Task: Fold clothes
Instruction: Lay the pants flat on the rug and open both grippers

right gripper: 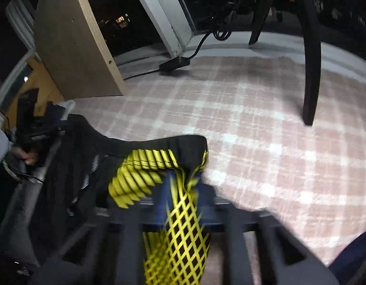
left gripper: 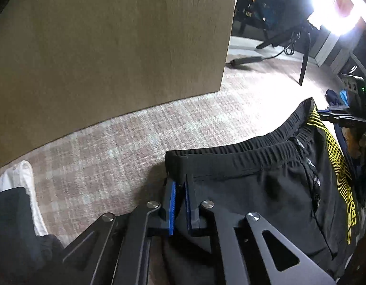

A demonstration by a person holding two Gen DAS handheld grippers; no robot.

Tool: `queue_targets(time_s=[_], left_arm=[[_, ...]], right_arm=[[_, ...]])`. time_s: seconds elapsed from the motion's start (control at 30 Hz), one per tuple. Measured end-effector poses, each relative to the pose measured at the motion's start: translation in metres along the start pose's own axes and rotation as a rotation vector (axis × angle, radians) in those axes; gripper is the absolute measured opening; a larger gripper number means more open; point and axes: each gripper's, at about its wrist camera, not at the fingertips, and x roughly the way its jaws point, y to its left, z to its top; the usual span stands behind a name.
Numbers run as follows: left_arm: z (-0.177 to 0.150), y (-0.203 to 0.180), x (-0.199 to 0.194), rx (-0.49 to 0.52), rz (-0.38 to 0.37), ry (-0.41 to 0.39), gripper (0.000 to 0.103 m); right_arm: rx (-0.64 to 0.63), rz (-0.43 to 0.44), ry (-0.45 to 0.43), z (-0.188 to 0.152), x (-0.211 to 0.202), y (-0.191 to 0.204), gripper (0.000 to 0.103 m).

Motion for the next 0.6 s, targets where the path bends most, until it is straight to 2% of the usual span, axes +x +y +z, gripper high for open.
queue_targets(time_s=[0.07, 0.13, 0.2, 0.27, 0.4, 0.5, 0.57, 0.6], left_arm=[[0.000, 0.005, -0.016, -0.035, -0.006, -0.046, 0.005], [0.001, 0.017, -0.030, -0.079, -0.019, -0.100, 0.005], [0.004, 0.030, -0.027, -0.126, -0.027, -0.109, 0.005], [0.007, 0.037, -0.004, -0.157, -0.016, -0.057, 0.005], [0.010, 0.021, 0.024, -0.070, 0.090, -0.007, 0.008], [0.012, 0.025, 0.017, -0.091, 0.107, -0.015, 0.017], [0.012, 0.031, 0.001, -0.100, 0.137, -0.035, 0.018], [0.010, 0.034, -0.010, -0.106, 0.152, -0.047, 0.016]], right_arm=[[0.009, 0.008, -0.035, -0.001, -0.009, 0.001, 0.004], [0.026, 0.024, -0.112, 0.001, -0.030, -0.001, 0.003], [0.067, 0.015, -0.135, 0.006, -0.033, -0.009, 0.003], [0.071, -0.045, -0.112, 0.010, -0.019, -0.012, 0.003], [0.029, -0.216, -0.022, 0.005, 0.021, -0.009, 0.003], [0.031, -0.248, -0.003, 0.004, 0.026, -0.008, 0.004], [0.055, -0.249, 0.014, 0.005, 0.019, -0.010, 0.005], [0.064, -0.250, 0.015, 0.005, 0.013, -0.011, 0.010]])
